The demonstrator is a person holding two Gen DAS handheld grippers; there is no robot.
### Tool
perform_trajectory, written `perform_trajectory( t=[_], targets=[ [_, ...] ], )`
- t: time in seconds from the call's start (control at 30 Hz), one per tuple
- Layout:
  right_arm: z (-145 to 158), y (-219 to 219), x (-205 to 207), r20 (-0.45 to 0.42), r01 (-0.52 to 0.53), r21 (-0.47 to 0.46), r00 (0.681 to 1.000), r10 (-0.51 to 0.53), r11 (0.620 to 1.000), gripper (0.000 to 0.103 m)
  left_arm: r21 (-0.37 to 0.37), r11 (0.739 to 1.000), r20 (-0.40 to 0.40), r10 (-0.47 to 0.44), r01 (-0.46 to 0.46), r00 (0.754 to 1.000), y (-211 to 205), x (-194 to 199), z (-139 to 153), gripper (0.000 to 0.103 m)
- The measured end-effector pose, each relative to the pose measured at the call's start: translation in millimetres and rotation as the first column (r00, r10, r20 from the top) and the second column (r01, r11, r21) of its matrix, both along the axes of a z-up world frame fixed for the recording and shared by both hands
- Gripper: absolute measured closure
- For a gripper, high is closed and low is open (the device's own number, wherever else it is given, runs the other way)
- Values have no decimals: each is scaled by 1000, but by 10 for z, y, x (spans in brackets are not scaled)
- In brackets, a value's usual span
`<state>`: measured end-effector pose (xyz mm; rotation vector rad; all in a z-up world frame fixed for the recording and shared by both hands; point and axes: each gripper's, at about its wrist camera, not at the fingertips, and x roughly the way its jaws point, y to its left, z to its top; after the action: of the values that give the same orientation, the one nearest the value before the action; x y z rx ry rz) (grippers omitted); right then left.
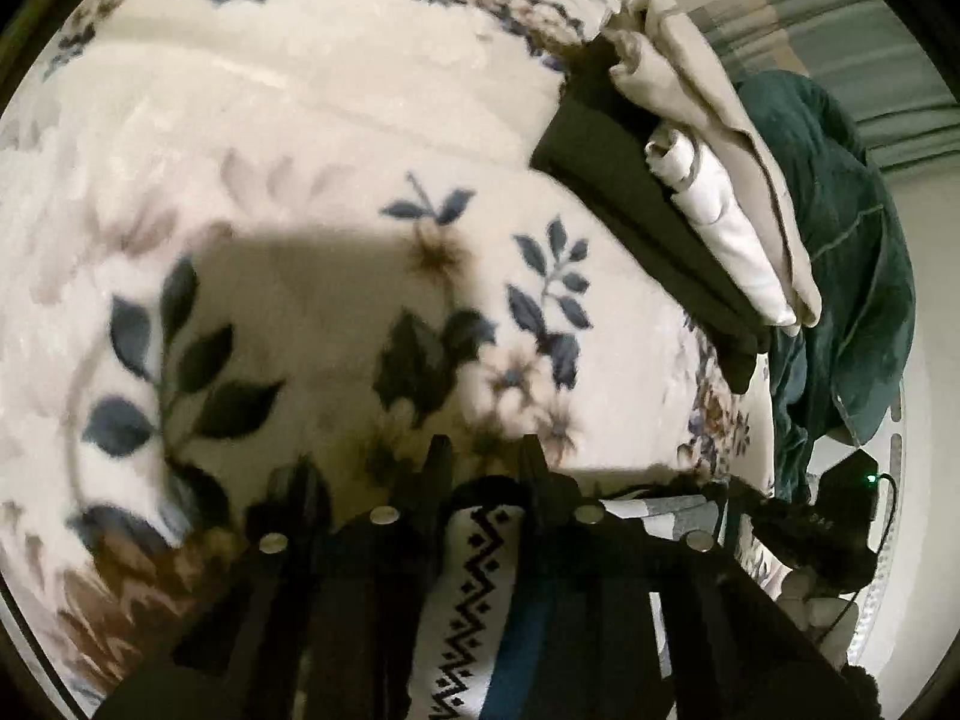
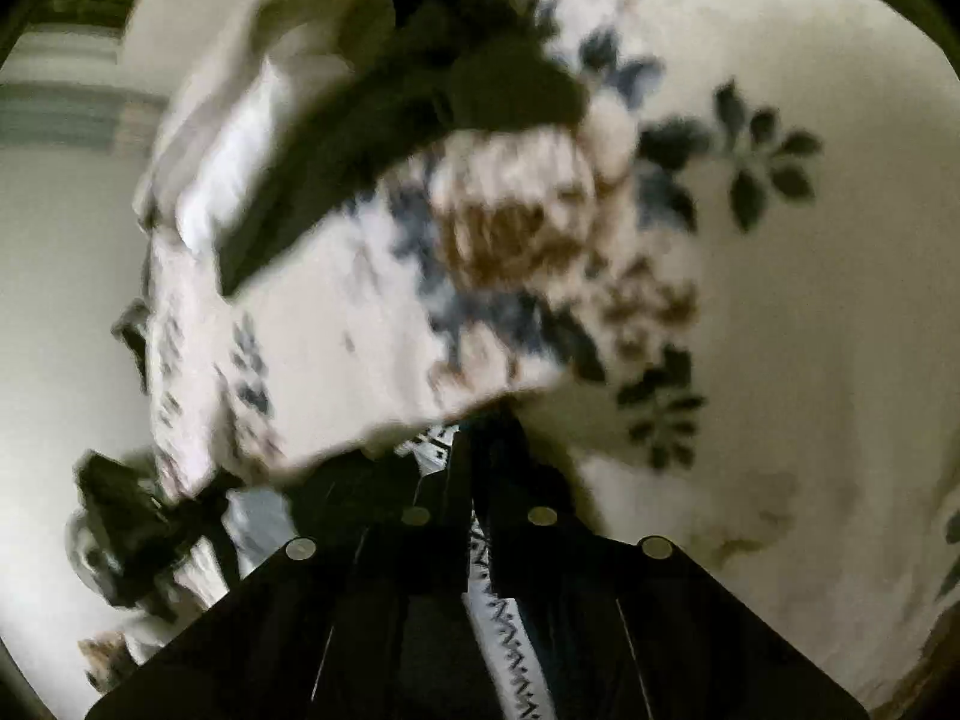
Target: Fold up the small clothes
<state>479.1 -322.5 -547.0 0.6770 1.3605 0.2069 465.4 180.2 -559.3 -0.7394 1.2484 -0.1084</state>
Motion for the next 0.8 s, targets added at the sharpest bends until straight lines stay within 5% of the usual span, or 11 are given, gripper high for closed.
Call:
perform_trajectory(
  t=[0.27,0.4,0.43,0.53,0.63,0.8],
  targets=[
    [-36,-39,78,3,54,-51,999,-54,997,100,11,998,-29,56,-56,998,158,84,-111,95],
    [-214,-25,115,-89,24,-53,996,-28,998,99,-16,997,-72,70,-71,995,267,138,-98,94],
    [-193,-39,98,-97,18,-53,995,-23,998,90,-30,997,-81,73,-76,994,303,121,-54,93],
    [112,-166,-217,-66,12,-65,998,-16,998,53,-25,998,-65,52,-53,997,331,-93,195,74],
    [394,-313,-869,-62,32,-95,997,-38,995,51,116,993,-41,12,-7,999,204,-488,474,7],
    [177,-466,-2010,-261,227,19,941,-214,974,49,224,974,-114,25,1,993,-22,-1327,528,7]
  ],
)
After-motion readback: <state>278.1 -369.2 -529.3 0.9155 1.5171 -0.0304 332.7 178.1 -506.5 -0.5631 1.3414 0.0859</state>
